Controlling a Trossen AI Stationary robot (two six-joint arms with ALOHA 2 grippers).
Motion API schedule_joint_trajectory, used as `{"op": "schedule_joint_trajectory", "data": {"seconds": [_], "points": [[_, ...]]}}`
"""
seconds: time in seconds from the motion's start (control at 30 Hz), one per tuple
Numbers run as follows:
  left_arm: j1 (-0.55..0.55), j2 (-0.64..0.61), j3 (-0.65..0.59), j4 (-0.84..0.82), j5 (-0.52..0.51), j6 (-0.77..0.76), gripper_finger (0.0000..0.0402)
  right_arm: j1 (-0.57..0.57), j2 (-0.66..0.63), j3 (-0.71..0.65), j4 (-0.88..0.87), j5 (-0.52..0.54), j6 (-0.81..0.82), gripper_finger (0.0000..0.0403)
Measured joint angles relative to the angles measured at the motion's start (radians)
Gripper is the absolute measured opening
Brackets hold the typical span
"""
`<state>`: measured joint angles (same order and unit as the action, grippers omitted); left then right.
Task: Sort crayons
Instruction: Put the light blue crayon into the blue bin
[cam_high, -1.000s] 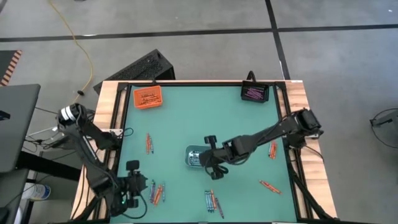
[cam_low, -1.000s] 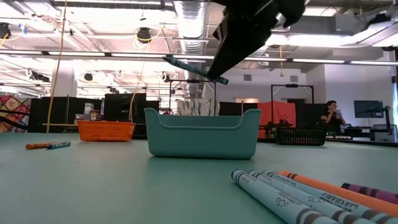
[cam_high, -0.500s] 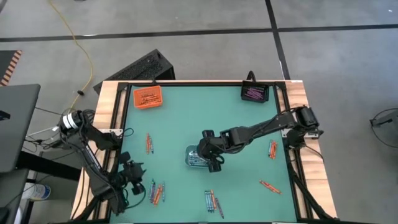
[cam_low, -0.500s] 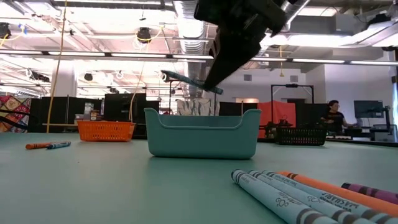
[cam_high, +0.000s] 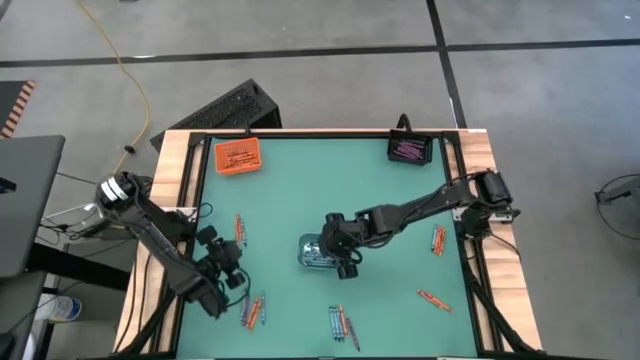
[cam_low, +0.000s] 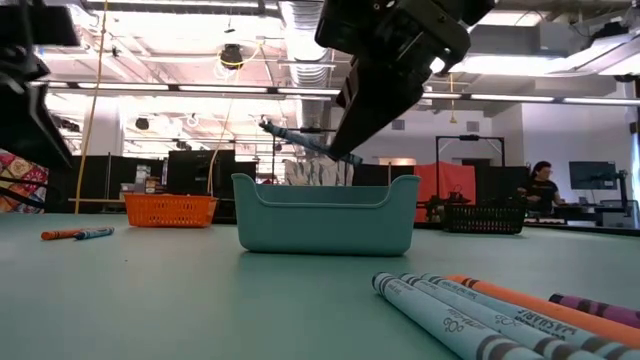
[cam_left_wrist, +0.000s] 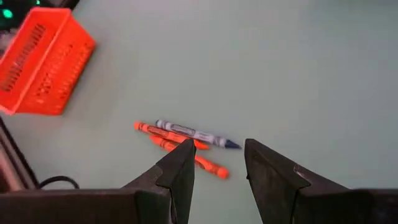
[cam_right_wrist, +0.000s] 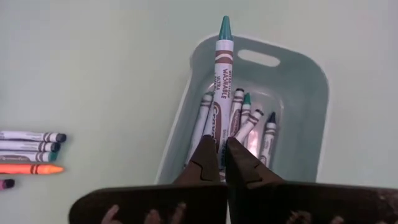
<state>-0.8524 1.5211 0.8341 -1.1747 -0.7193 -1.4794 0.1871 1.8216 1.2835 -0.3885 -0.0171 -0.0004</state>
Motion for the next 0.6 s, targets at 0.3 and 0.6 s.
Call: {"op": "schedule_joint_trajectory", "data": {"seconds": [0.3,0.6], "points": [[0.123,-0.269,-0.252,0.226,0.124,-0.013,0.0137,-0.022,0.048,0.001,-0.014,-0.011,0.048,0.0027],[0.223,-0.483,-0.397,0.340,0.166,-0.047,0.0167,-0.026,0.098,0.002,-0.024,-0.012,0.041,0.0102]]}}
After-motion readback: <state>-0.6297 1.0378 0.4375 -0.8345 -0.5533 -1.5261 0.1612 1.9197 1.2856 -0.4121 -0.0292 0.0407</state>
